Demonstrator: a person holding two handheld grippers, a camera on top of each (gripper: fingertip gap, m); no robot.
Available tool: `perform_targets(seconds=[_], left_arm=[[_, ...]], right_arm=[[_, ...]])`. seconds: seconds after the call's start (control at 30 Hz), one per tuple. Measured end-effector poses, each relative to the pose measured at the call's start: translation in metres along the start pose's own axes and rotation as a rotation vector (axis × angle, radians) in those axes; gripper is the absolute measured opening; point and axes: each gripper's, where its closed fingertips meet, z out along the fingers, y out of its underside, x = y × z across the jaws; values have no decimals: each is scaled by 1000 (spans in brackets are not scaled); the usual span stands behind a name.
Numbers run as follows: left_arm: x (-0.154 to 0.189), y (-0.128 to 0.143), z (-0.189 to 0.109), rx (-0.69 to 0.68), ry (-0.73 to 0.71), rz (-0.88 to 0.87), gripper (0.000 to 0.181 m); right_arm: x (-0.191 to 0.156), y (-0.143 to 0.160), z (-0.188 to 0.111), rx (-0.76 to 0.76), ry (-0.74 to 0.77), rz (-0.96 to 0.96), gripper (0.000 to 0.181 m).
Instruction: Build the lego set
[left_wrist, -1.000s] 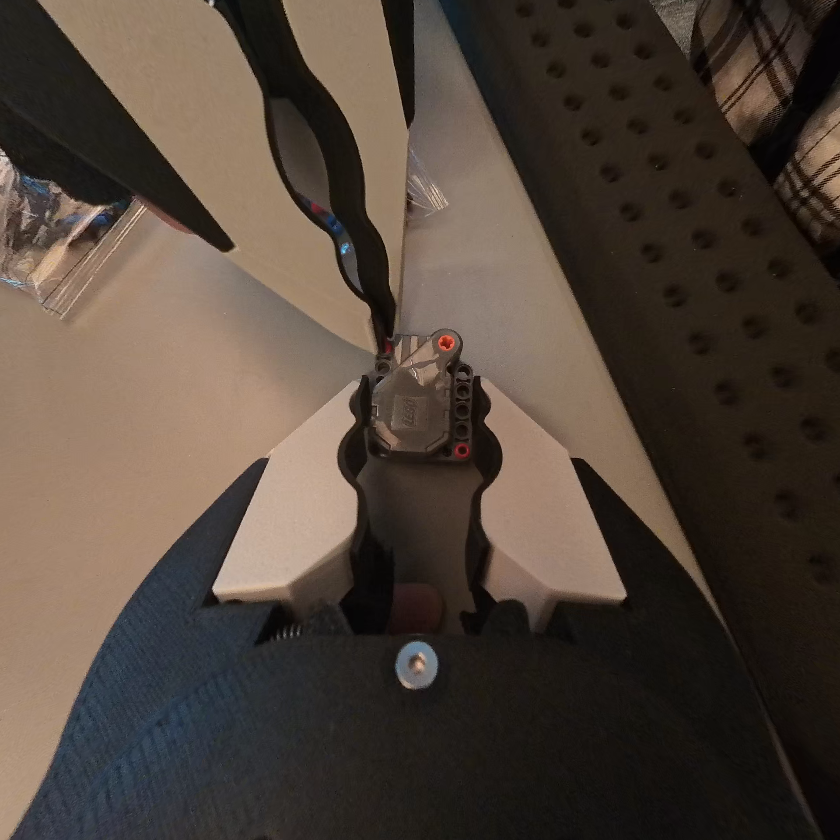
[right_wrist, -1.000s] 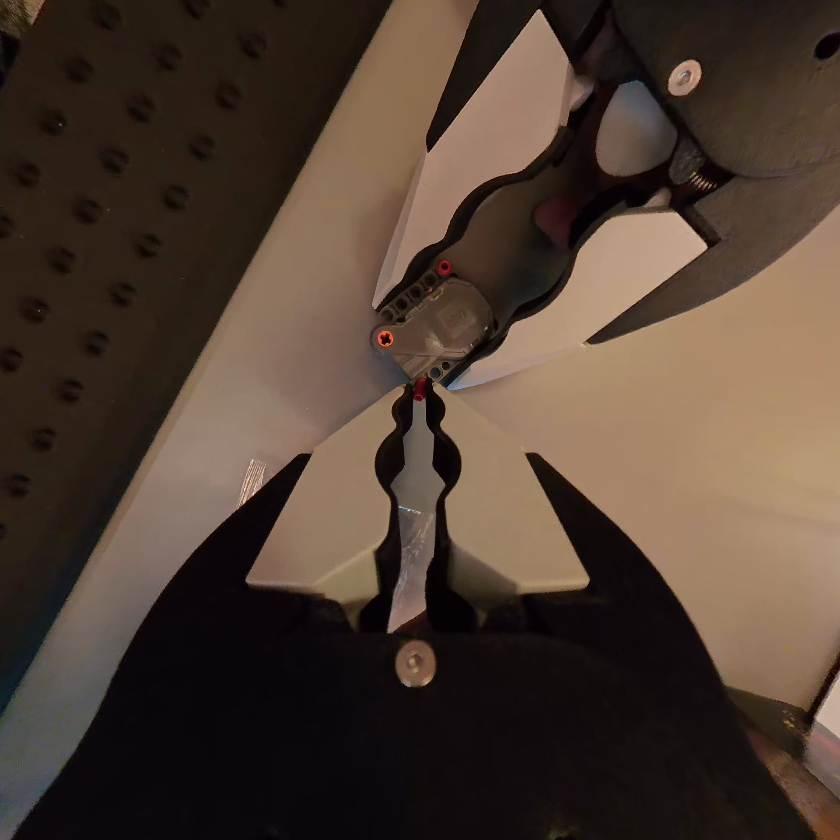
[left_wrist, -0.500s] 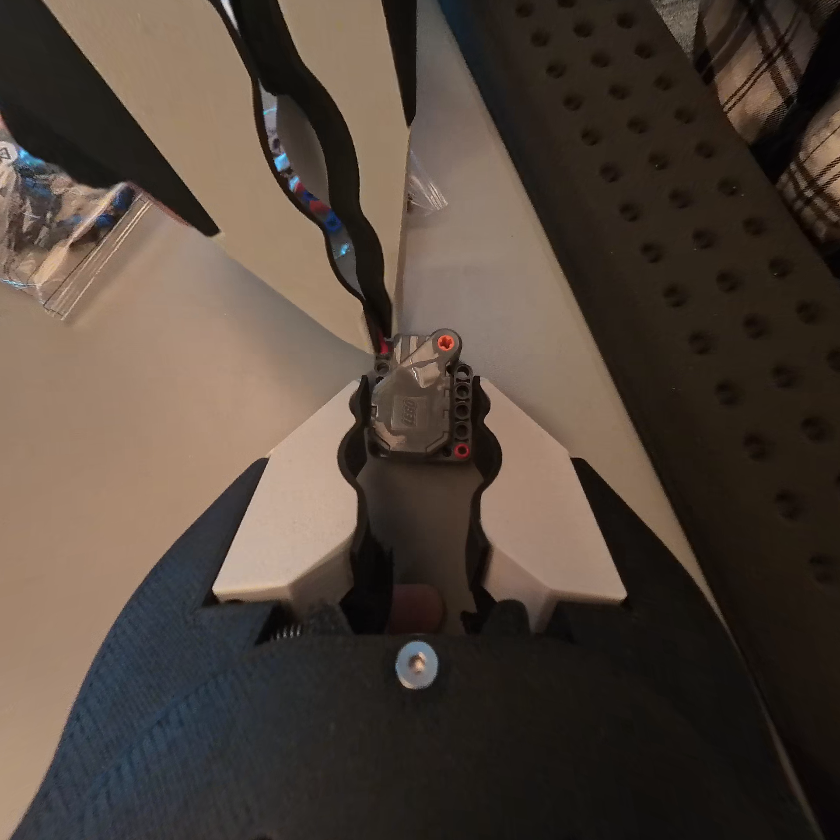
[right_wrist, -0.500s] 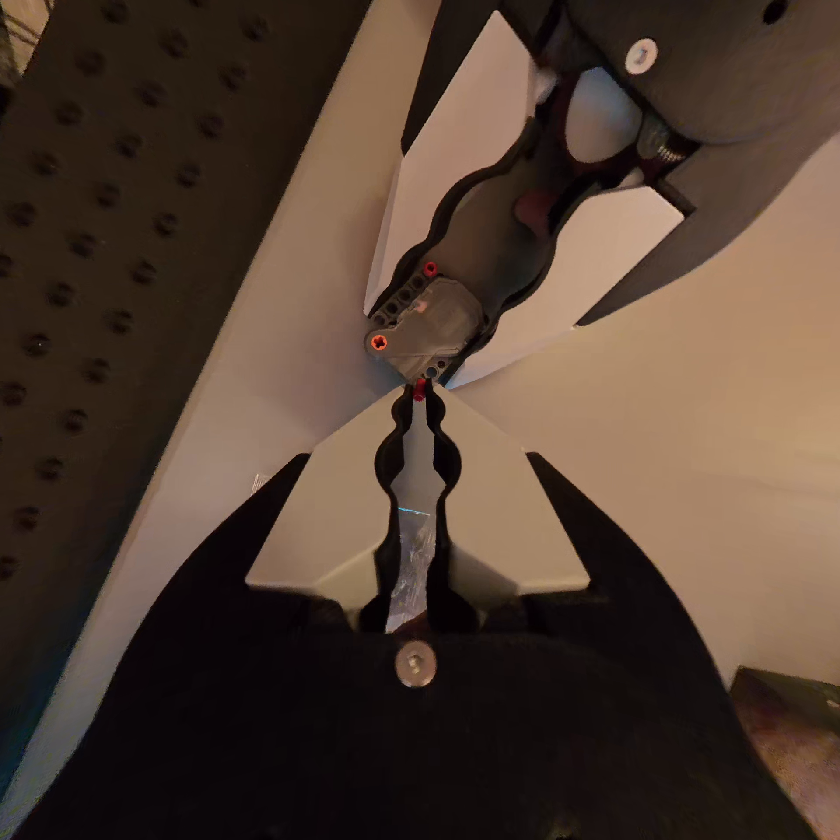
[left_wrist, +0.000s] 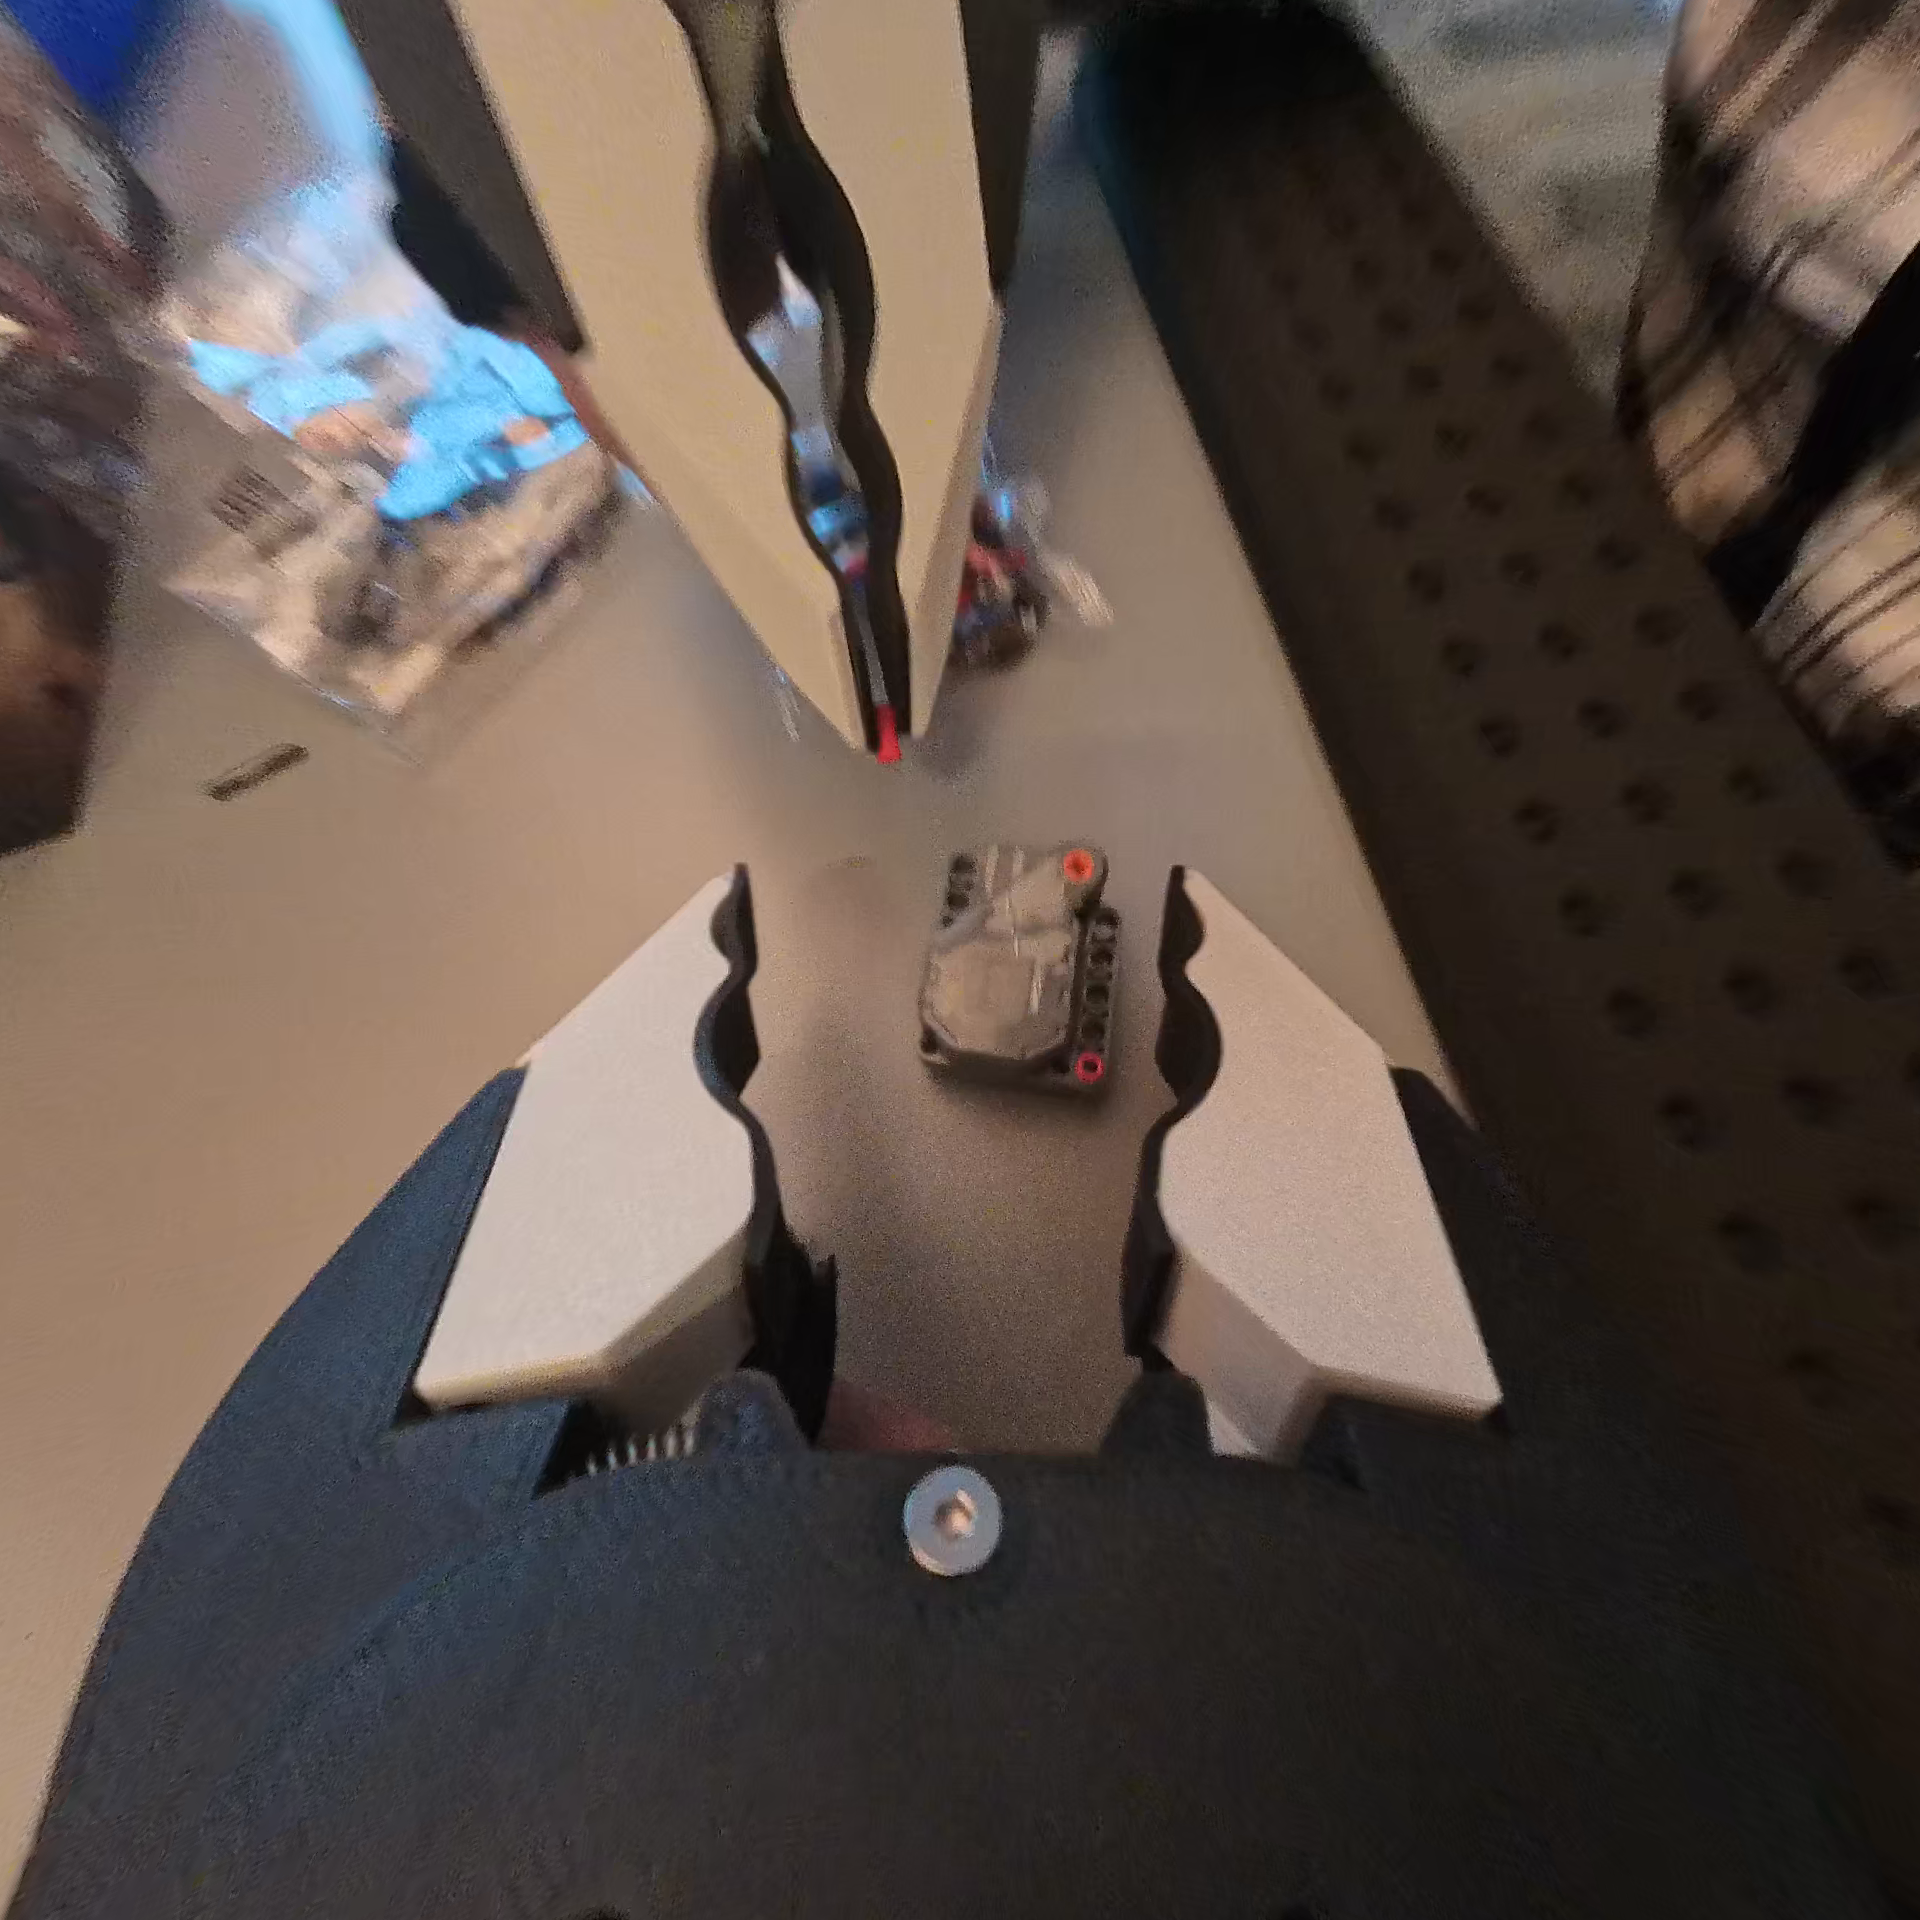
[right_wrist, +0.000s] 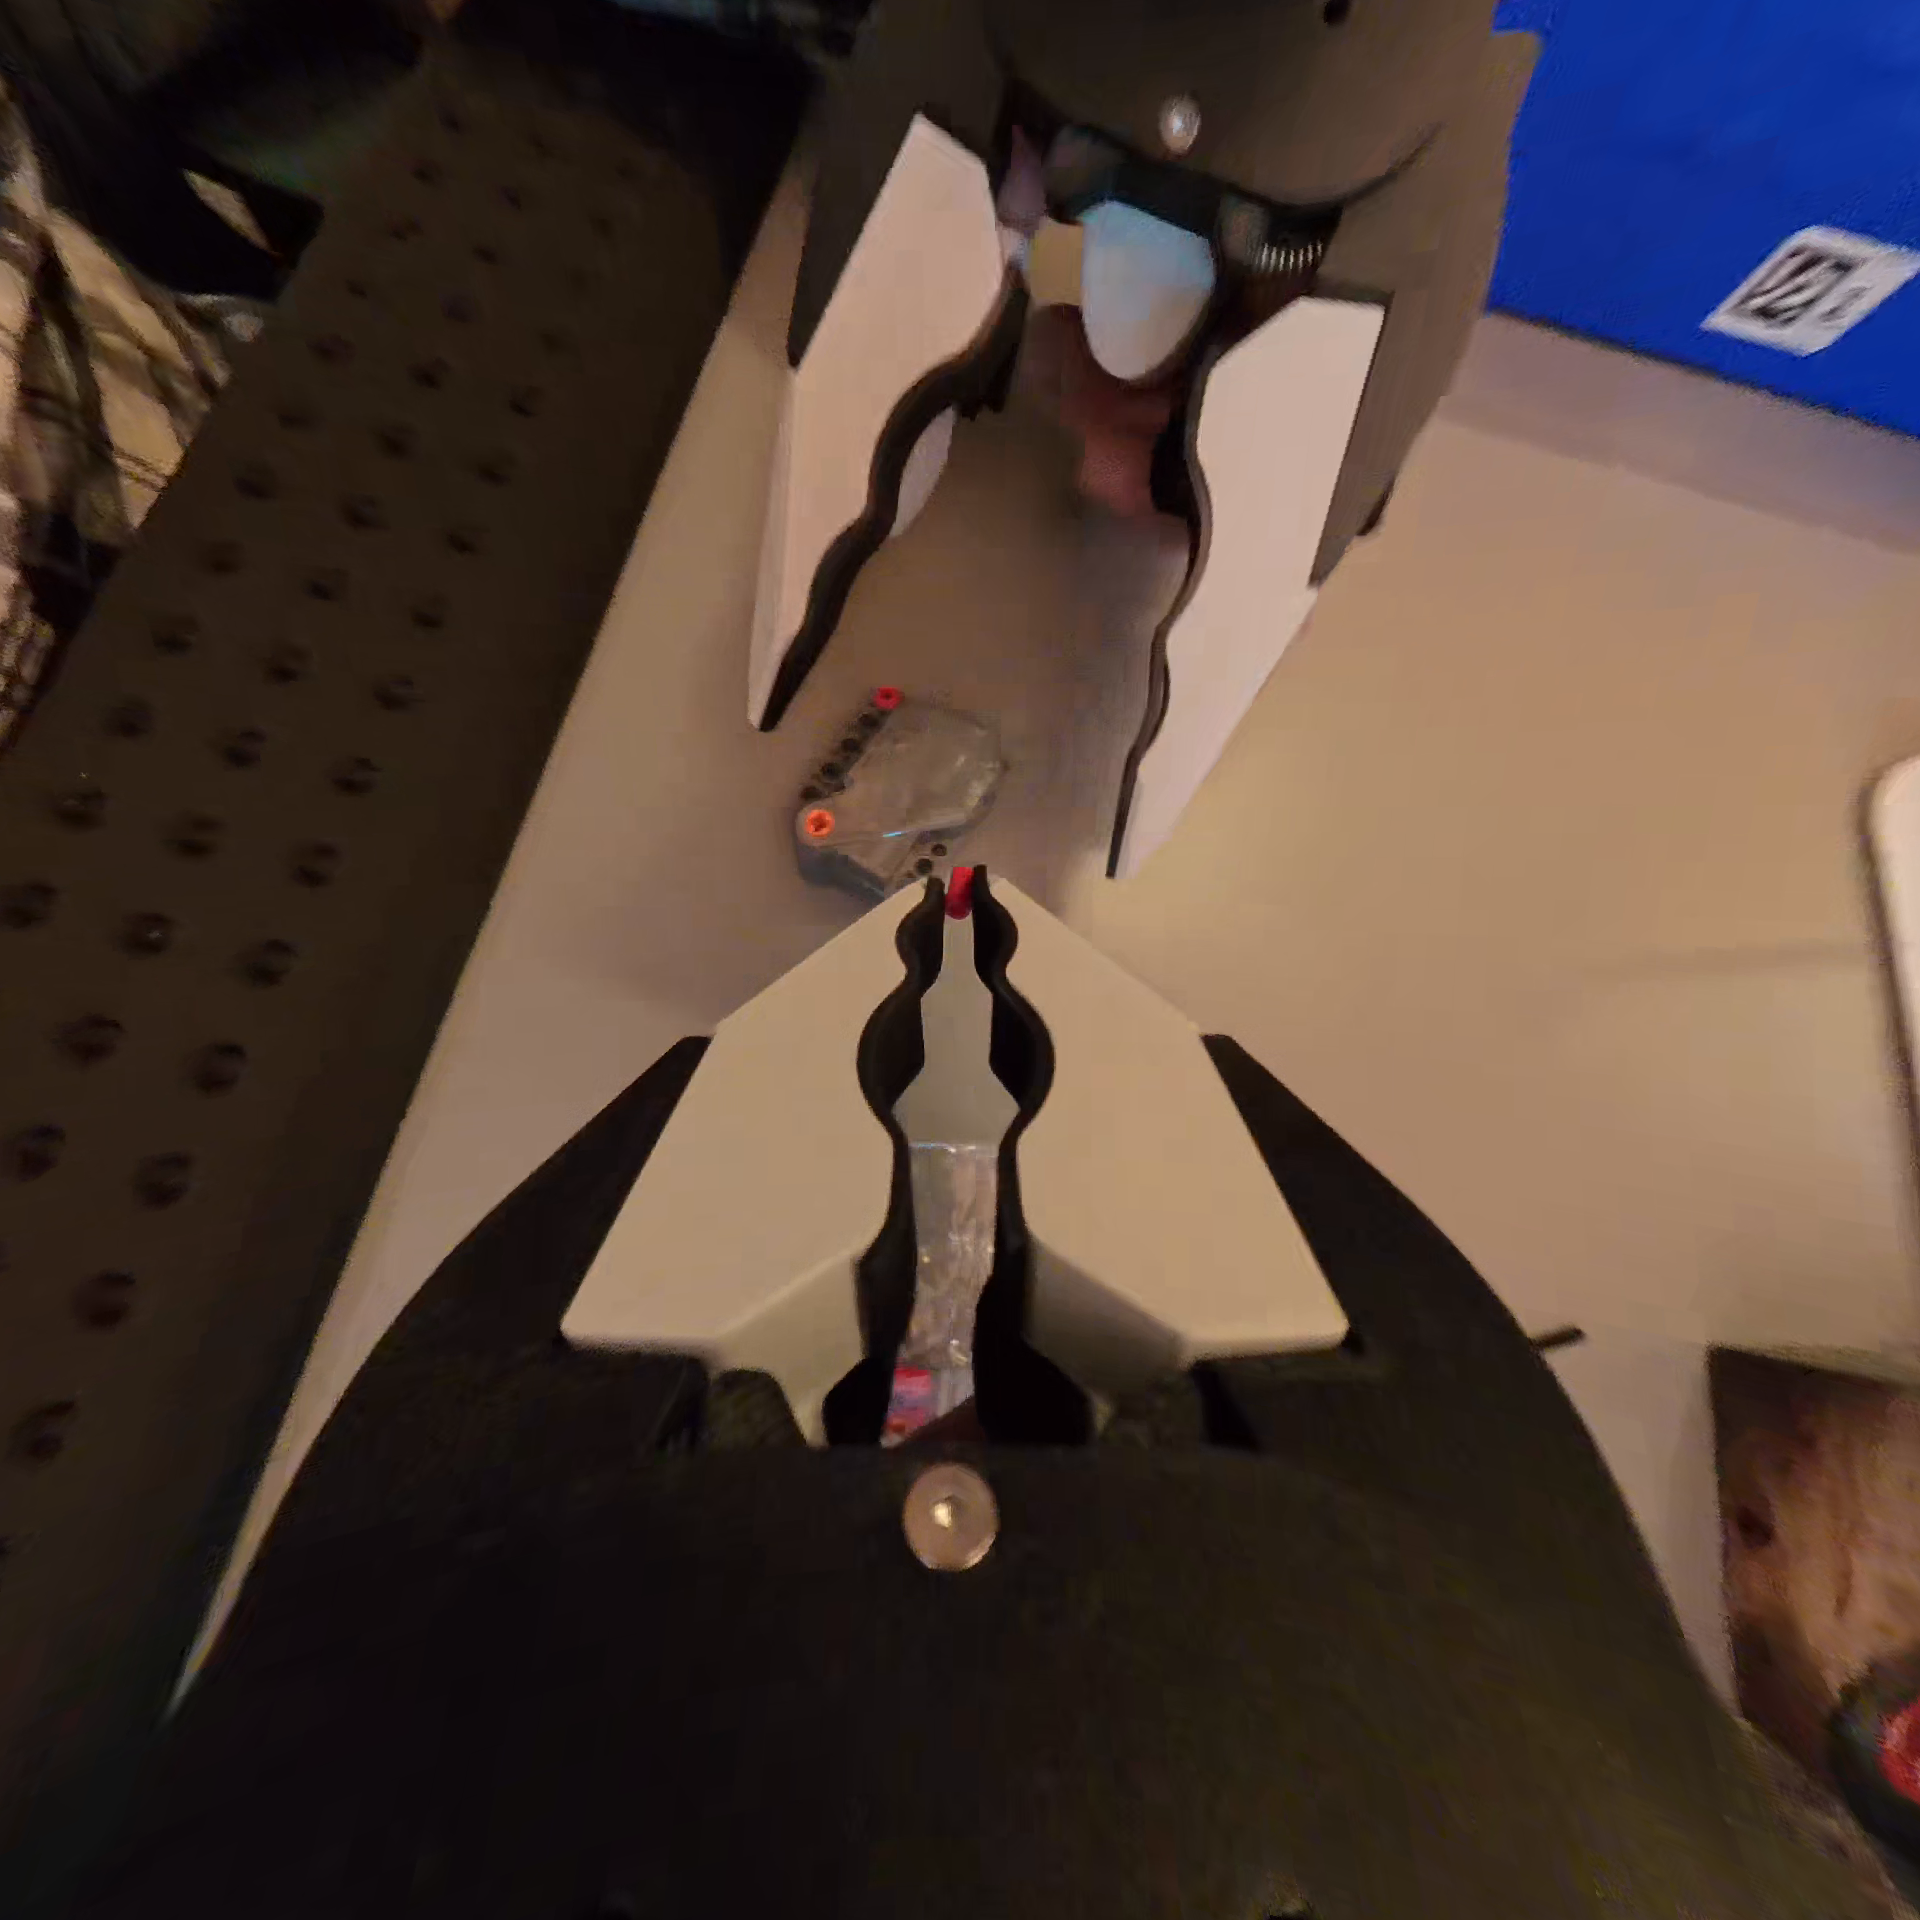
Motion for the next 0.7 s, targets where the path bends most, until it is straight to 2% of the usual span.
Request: perform_targets(seconds=[0.1,0.23,0.33,0.53,0.63,0.7], left_arm=[[-18,-35,-20,211,-51,-109,37],[-32,-43,-16,271,-84,-202,12],[-29,-52,-17,346,-24,-262,8],[-22,-67,-24,469,96,-345,14],[-26,-69,-26,507,110,-378,2],[-27,-69,-26,509,118,-390,2]], right_arm=[[5,-13,-12,74,84,-40,3],[12,-26,-24,121,190,-110,3],[15,-29,-31,127,238,-154,3],[17,-32,-34,129,285,-216,3],[16,-36,-36,144,302,-241,3],[17,-36,-36,137,324,-263,3]])
